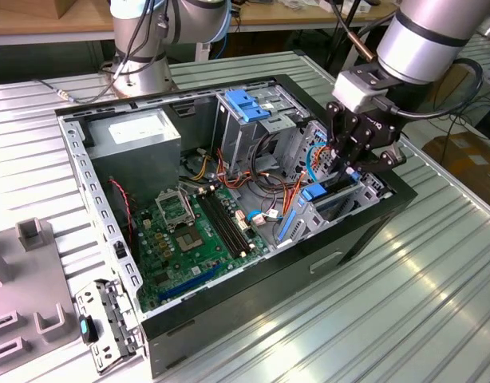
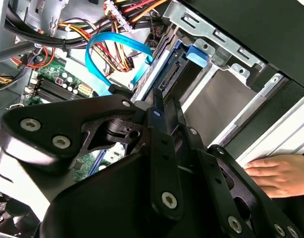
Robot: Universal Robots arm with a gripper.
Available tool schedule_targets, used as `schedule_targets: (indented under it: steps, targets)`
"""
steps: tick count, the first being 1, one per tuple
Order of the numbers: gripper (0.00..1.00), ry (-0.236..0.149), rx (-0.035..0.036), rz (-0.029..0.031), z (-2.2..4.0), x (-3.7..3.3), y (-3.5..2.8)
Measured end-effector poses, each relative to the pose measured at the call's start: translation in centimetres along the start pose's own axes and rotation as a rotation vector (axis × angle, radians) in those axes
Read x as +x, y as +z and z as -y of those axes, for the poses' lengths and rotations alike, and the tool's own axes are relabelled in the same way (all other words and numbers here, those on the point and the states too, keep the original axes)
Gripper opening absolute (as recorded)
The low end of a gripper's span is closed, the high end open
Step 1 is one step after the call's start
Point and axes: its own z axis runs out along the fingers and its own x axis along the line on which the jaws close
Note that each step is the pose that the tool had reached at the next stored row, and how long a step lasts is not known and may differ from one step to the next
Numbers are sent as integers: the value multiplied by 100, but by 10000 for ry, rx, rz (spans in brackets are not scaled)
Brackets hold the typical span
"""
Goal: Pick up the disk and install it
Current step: 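Insert the first disk wire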
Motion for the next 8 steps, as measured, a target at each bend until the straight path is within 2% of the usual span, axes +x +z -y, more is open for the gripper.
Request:
schedule_targets:
  steps: [1,2,8]
  targets:
    - [24,-64,-6,102,1,-1,-105]
    - [24,-119,-8,134,2,-2,-124]
    - [24,-332,-13,170,2,-3,-136]
